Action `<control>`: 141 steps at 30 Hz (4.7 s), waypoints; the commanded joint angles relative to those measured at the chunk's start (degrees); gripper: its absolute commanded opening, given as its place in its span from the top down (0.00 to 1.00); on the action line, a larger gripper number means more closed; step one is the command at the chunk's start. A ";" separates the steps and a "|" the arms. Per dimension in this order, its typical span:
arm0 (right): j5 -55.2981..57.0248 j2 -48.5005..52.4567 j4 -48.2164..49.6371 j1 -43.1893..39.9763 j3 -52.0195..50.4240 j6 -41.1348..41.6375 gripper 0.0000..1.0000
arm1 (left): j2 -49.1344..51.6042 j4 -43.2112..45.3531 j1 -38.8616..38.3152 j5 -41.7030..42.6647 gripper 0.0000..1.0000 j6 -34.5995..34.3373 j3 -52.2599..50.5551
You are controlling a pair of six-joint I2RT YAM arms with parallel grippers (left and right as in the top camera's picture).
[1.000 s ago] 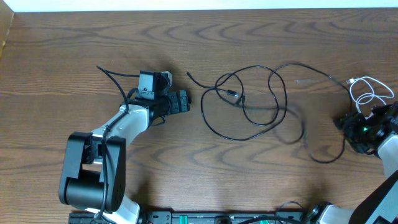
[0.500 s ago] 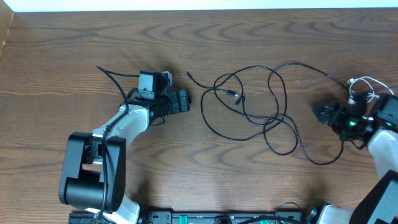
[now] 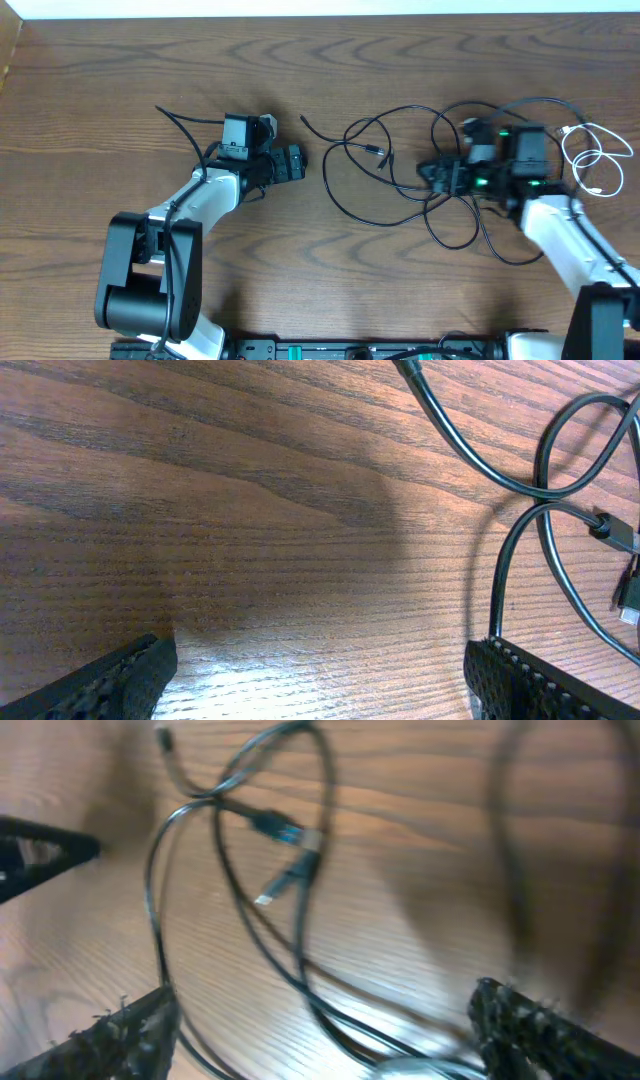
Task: Untangle cables
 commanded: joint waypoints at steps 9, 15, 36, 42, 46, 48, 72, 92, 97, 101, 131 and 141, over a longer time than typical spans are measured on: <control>22.73 3.30 7.23 19.54 0.81 -8.57 0.47 | -0.37 0.04 0.07 -0.17 0.02 -0.11 -0.28; 27.21 7.41 8.41 21.75 0.81 -11.54 0.53 | -0.39 0.04 0.07 -0.20 0.02 -0.11 -0.28; 19.06 14.64 12.20 21.75 0.81 -11.54 0.62 | -0.37 0.04 0.07 -0.17 0.02 -0.11 -0.28; 19.23 16.41 11.91 21.75 0.81 -12.00 0.67 | -0.37 0.04 0.07 -0.20 0.02 -0.11 -0.28; 19.21 16.72 11.23 21.75 0.79 -11.98 0.84 | -0.37 0.04 0.07 -0.20 0.02 -0.11 -0.28; 19.21 16.72 10.71 21.75 0.79 -11.96 0.89 | -0.37 0.04 0.07 -0.17 0.02 -0.11 -0.28; 19.21 16.72 8.85 21.73 0.79 -13.88 0.99 | -0.39 0.04 0.07 -0.20 0.02 -0.11 -0.28; 19.23 16.72 8.46 21.73 0.79 -13.84 0.99 | -0.39 0.04 0.07 -0.20 0.02 -0.11 -0.28; 19.23 16.72 8.46 21.73 0.79 -13.84 0.99 | -0.39 0.04 0.07 -0.20 0.02 -0.11 -0.28; 19.21 16.72 8.46 21.75 0.79 -13.84 0.96 | -0.37 0.02 0.07 -0.20 0.02 -0.11 -0.28; 21.88 16.72 8.17 21.73 0.79 -13.84 0.99 | -0.37 0.04 0.07 -0.17 0.02 -0.11 -0.28; 12.20 13.86 7.96 20.90 0.94 -10.36 0.99 | -0.39 0.02 0.07 -0.17 0.02 -0.11 -0.28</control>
